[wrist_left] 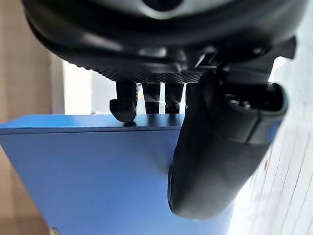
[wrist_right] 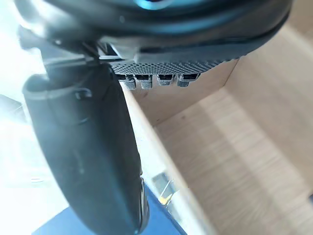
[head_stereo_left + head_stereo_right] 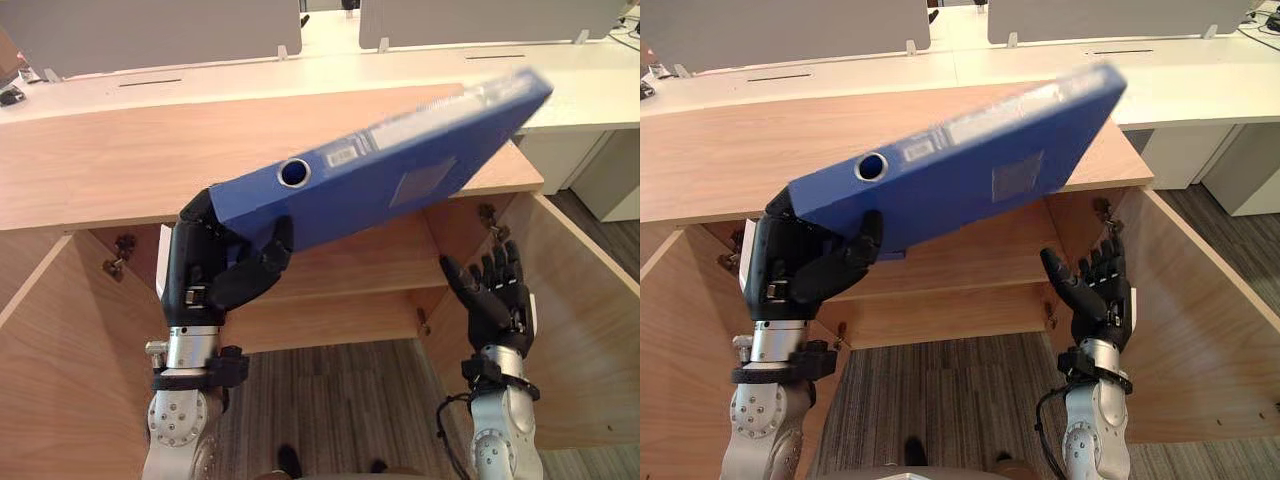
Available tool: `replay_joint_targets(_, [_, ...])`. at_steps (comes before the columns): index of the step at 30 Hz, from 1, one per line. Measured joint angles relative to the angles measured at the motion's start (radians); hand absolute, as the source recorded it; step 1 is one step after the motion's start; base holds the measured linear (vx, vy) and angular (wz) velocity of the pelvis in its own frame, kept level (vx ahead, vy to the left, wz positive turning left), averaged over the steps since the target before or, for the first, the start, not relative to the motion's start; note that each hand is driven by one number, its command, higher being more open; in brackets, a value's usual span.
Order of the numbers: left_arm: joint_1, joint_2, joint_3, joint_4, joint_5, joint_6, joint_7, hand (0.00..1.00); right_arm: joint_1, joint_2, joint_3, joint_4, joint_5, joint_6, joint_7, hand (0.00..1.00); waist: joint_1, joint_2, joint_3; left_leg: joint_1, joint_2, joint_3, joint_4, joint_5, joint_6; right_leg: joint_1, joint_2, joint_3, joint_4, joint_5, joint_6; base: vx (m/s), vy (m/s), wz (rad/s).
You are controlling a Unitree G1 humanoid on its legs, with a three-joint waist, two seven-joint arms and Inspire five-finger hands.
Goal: Walk over to the cabinet, pick up the folder, carry it to the office cabinet, place the folder inside the office cabinet, then close the office cabinet door
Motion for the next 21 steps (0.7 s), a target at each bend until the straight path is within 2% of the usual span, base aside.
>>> replay_joint_targets(4, [0.021,0.001,-0.007,0.000,-0.146,0.033,-0.109,0.00,-0.040,-0.052,0.065,-0.036,0.006,0.000,0.053,1.00,0.008,0.000,0.000,0.000,-0.001,-0.012,0.000,0.000,0.000,0.008,-0.001,-0.011,-0.002,0.000,0.000,0.00,-0.010,0.08])
replay_joint_targets(7, [0.024,0.004,-0.022,0.002,-0.155,0.044,-0.128,0.00,-0.056,-0.069,0.098,-0.034,0.006,0.001,0.075,1.00,0.009,0.000,0.000,-0.002,-0.002,-0.019,0.000,0.002,0.001,0.010,-0.002,-0.019,-0.003,0.000,0.000,-0.01,-0.009,0.10])
replay_joint_targets(8, [0.027,0.004,-0.069,0.019,-0.189,0.058,-0.163,0.00,-0.081,-0.091,0.169,-0.018,0.010,0.014,0.123,1.00,0.010,0.000,0.000,-0.003,-0.008,-0.029,-0.005,0.005,0.003,0.014,-0.006,-0.029,-0.003,-0.001,0.001,-0.04,-0.005,0.13])
replay_joint_targets(10, [0.027,0.004,-0.077,0.024,-0.208,0.060,-0.168,0.00,-0.100,-0.102,0.190,0.013,0.016,0.019,0.135,1.00,0.009,0.000,0.000,-0.003,-0.010,-0.029,-0.005,0.006,0.004,0.014,-0.007,-0.030,-0.003,0.000,0.001,-0.02,0.000,0.05])
replay_joint_targets(11, [0.027,0.005,-0.080,0.025,-0.208,0.060,-0.169,0.00,-0.107,-0.103,0.194,0.023,0.019,0.023,0.136,0.00,0.011,0.000,0.000,-0.003,-0.010,-0.030,-0.005,0.007,0.004,0.014,-0.008,-0.031,-0.003,0.000,0.002,-0.02,-0.009,0.08])
replay_joint_targets(13, [0.027,-0.013,-0.097,0.064,-0.328,0.060,-0.165,0.00,-0.163,-0.103,0.226,0.033,0.074,0.027,0.129,0.00,0.012,0.000,-0.002,-0.007,-0.010,-0.041,-0.005,0.013,0.004,0.015,-0.007,-0.042,-0.003,0.000,0.002,-0.02,-0.016,0.12])
replay_joint_targets(21, [0.029,-0.043,-0.086,0.101,-0.369,0.039,-0.142,0.00,-0.205,-0.092,0.229,0.024,0.088,0.003,0.127,0.00,0.026,-0.003,-0.009,-0.011,-0.010,-0.049,-0.005,0.017,0.004,0.016,-0.007,-0.049,-0.003,0.000,0.002,0.00,-0.005,0.03])
